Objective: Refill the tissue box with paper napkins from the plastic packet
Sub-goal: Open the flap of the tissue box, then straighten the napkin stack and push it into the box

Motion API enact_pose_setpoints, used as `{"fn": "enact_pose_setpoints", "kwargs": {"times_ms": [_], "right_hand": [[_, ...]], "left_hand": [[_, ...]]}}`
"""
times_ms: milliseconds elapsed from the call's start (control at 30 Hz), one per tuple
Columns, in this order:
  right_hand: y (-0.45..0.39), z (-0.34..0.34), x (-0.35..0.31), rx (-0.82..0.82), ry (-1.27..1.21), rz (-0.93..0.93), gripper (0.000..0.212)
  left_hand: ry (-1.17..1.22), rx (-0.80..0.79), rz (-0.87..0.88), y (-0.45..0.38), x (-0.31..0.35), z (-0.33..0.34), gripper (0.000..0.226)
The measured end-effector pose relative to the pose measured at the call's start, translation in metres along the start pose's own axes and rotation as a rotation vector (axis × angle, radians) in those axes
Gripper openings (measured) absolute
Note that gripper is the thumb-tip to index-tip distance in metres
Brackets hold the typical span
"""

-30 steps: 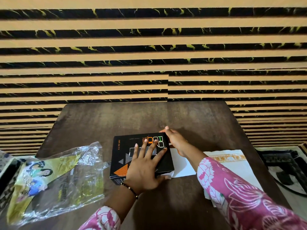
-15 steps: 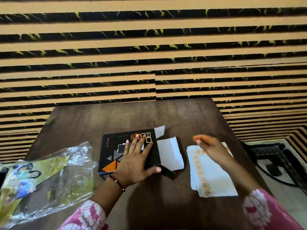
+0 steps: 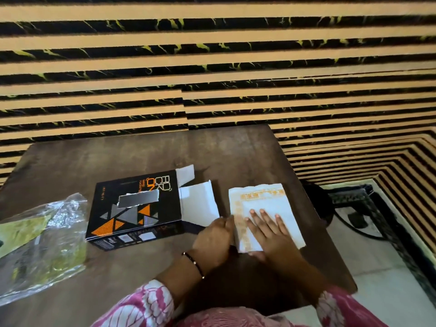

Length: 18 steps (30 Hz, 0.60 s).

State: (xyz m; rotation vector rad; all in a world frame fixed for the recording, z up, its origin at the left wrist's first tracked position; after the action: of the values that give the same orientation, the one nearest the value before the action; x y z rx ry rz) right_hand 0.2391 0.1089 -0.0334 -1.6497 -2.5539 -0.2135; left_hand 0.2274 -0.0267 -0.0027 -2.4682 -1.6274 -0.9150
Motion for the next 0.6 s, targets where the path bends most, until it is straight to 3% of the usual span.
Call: {"fn": "enact_pose_setpoints", "kwargs": {"times_ms": [100, 233, 467, 600], "right_hand": [[0.0, -0.001, 0.003, 0.128, -0.024, 0.013, 0.061], [-0.007, -0.019, 0.015, 0.268, -0.039, 0.108, 0.048], [-0.017, -0.033, 0.017, 0.279, -0.062, 0.23, 0.055], [-0.02, -0.037, 0.014, 0.268, -0.063, 0.236, 0.052]], "left_hand": [[-0.029, -0.097, -0.041, 0.007, -0.008, 0.023, 0.074], [0.061, -0.02, -0.03, 0.011, -0.021, 0.027, 0.084], [0.183, 0.125, -0.11, 0.004, -0.018, 0.028, 0.06], [0.484, 0.338, -0.278, -0.004, -0.019, 0.015, 0.036]]}}
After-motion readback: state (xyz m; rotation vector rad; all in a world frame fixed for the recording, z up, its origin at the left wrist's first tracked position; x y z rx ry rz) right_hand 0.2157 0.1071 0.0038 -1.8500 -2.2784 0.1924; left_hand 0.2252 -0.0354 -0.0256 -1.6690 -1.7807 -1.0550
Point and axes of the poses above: each hand's wrist, its own y-axis away from the middle knuckle, its own z-axis out of the palm, x = y × z, the point moved 7 cm from there along -y, towards the middle knuckle, and after that the axes turned 9 degrees about y, right-handed, at the moved point
